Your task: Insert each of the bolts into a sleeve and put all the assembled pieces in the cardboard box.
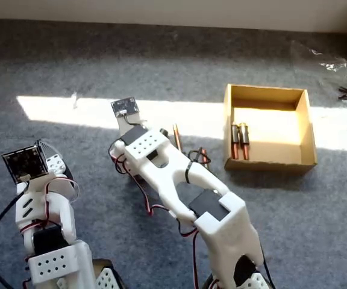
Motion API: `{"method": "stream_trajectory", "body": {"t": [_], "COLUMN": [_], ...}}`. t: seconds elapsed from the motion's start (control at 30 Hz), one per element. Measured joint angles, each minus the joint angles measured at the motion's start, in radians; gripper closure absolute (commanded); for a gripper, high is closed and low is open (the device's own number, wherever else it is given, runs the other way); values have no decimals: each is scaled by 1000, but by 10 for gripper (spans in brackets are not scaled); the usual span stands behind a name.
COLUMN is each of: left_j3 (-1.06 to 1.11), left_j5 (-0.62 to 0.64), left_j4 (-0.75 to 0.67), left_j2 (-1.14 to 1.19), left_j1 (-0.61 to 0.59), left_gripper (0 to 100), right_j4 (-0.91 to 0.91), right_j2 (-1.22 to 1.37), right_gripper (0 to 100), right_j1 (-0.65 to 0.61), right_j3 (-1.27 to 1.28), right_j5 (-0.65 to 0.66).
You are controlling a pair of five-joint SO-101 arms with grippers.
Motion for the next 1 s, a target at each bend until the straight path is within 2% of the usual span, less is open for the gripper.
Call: {"method": "stream_trajectory", "body": {"t": [0.17,0.4,0.6,0.83,1.0], "left_j3": [0,0,6,43,43], "left_j5": [0,0,0,0,-44], "left_j4": [0,0,-9,-80,-83], "left_j2": [0,0,0,2,0], "left_j1": [0,0,0,2,58], "left_gripper": [987,987,987,987,987], "right_j4": [21,28,52,173,232], "right_j2": [2,3,3,6,-55], "right_gripper": [960,997,994,994,994], "right_j1": [0,0,0,0,55], "right_j3": [-12,-12,-12,-91,-112], "right_j5": [0,0,77,91,92]}}
